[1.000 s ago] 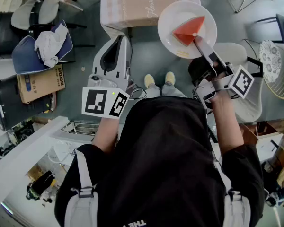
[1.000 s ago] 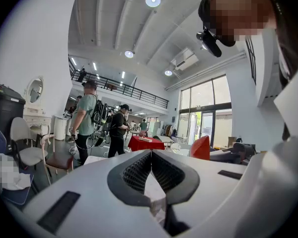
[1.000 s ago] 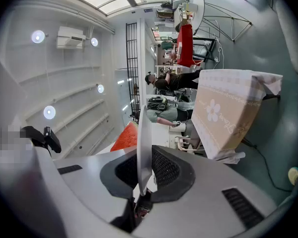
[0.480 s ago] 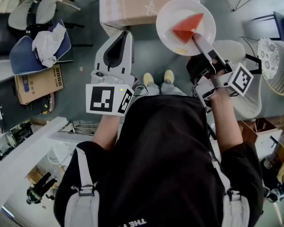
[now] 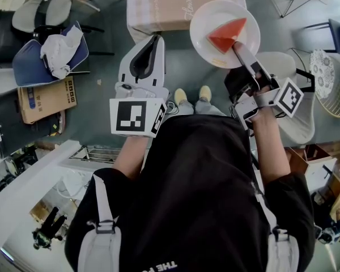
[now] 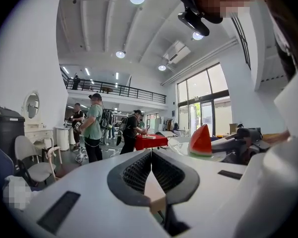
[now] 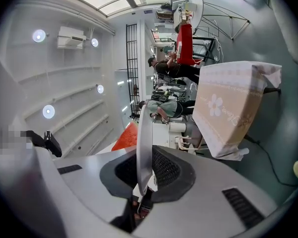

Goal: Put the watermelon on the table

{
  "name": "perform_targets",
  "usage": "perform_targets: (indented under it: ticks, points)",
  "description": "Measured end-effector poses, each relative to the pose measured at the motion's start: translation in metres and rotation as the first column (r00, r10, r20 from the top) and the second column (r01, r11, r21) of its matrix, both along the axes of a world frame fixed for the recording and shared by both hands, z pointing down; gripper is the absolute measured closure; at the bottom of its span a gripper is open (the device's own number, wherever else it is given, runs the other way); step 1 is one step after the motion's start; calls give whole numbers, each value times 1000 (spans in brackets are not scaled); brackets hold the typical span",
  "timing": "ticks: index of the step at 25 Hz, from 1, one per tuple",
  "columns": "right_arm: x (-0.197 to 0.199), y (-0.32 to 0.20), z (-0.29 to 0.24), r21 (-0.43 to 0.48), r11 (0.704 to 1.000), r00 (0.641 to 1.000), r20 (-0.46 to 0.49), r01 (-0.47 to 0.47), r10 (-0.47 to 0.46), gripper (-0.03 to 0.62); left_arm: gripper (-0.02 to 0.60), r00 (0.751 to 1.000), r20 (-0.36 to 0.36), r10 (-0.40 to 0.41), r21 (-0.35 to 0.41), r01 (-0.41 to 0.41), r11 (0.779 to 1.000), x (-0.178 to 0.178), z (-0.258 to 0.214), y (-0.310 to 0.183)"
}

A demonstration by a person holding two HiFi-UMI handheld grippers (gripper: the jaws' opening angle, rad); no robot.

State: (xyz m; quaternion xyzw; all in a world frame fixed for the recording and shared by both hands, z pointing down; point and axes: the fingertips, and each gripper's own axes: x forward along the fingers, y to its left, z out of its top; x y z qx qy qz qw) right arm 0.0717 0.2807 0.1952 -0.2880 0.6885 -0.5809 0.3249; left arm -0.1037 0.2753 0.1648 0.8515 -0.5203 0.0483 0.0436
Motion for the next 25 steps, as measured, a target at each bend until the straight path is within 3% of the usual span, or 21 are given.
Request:
perform_targets:
  ticks: [13, 25]
  points:
    - [-54, 10, 2, -11, 1000, 1000, -8, -2, 2, 562, 566, 999, -34, 21, -5, -21, 1000, -48, 4, 11]
    - [-61, 10, 3, -23, 1000, 1000, -20, 1, -1, 562, 566, 999, -42, 18, -5, -18, 1000, -52, 4, 12]
